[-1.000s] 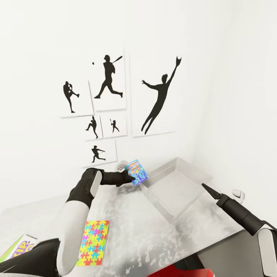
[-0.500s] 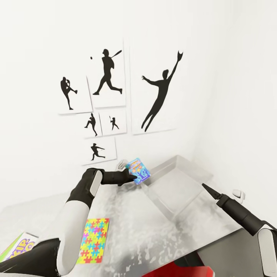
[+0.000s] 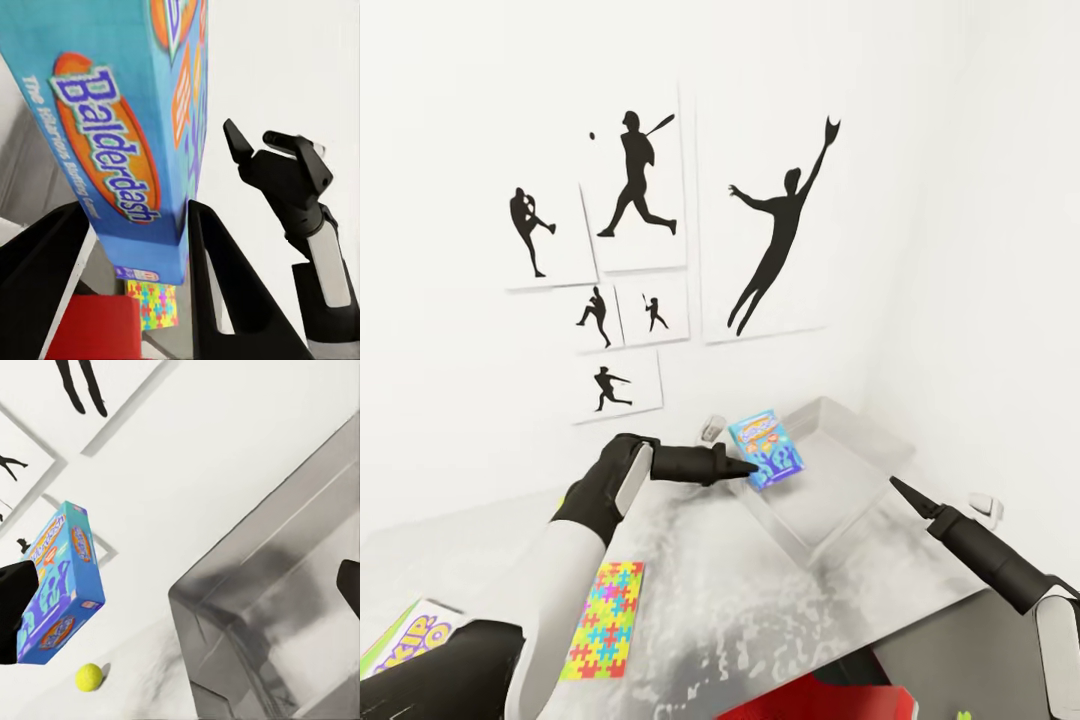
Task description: Put all the toys in the child's room - the three board games (two on the bed and one on the table), the two jigsaw puzzles on the table, and the tennis ball on the table - inside the toy box on the table in the child's room.
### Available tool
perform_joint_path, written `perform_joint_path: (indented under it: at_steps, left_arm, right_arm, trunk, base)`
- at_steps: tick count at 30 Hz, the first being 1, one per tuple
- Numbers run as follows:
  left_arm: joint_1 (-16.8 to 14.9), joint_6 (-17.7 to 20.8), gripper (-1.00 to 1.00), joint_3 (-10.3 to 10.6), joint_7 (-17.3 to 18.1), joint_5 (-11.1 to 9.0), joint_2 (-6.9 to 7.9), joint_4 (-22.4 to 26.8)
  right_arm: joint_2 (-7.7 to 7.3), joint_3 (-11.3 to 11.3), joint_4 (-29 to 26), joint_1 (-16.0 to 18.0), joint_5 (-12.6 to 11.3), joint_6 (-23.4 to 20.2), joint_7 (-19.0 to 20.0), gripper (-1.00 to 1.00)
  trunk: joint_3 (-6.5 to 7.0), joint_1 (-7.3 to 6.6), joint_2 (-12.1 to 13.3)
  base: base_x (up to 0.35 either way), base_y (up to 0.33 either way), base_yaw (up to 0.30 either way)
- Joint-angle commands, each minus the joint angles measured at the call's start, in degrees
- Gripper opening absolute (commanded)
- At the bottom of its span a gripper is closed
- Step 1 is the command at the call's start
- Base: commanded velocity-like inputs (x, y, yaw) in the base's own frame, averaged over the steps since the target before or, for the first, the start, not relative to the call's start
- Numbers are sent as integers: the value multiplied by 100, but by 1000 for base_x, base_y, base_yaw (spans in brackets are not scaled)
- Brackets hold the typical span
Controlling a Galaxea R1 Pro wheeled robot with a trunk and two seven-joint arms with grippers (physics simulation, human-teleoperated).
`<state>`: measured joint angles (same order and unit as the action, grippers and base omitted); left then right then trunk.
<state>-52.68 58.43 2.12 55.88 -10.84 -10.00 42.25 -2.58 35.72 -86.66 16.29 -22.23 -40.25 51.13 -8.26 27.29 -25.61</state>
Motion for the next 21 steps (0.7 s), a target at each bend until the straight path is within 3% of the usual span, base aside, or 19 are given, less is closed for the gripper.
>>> perform_joint_path:
  at_steps: [1,2,3,5,8,10,12,16,19,20,21]
  left_arm:
    - [-5,14,-100,123,-1,-102,0,-4]
    - [-5,5,-100,376,-7,-268,0,-9]
    - [-5,1,-100,471,-10,-359,0,-10]
    - [-5,-68,-100,719,-35,-761,0,-13]
    - [-5,-290,-100,862,-224,-1279,0,-14]
    - [-5,-344,-100,892,-444,-1437,0,-14]
    - [-5,-379,-100,917,-811,-1680,0,-7]
    - [-5,-409,-100,941,-1604,-2454,0,33]
    - [-5,-578,-100,945,-2624,-3179,0,43]
    - [-5,-882,-100,952,-3191,-3554,0,31]
    - [-5,-1089,-100,982,-3542,-3797,0,19]
  right_arm:
    - [-17,50,0,6,-23,-39,13,100]
    - [-33,114,0,6,-25,-41,16,100]
    - [-36,132,0,6,-25,-42,17,100]
    - [-44,177,0,6,-27,-41,18,100]
    - [-48,199,0,6,-27,-39,19,100]
    - [-49,203,0,6,-27,-37,19,100]
    - [-50,206,4,6,-27,-39,19,100]
    - [-50,226,7,6,-27,-41,19,100]
    - [-50,238,8,6,-29,-37,19,100]
    - [-50,240,8,6,-32,-36,19,100]
    - [-50,241,8,6,-32,-37,19,100]
  trunk:
    - [-21,3,-12]
    - [-31,3,-12]
    - [-40,3,-12]
    - [-59,3,-12]
    - [-87,3,-12]
    - [-105,3,-12]
    - [-124,3,-12]
    - [-161,3,-12]
    - [-189,3,-12]
    - [-199,3,-12]
    - [-208,3,-12]
  base:
    - [0,0,0]
    - [0,0,0]
    - [0,0,0]
    - [0,0,0]
    - [0,0,0]
    - [0,0,0]
    - [0,0,0]
    - [0,0,0]
    - [0,0,0]
    - [0,0,0]
    - [0,0,0]
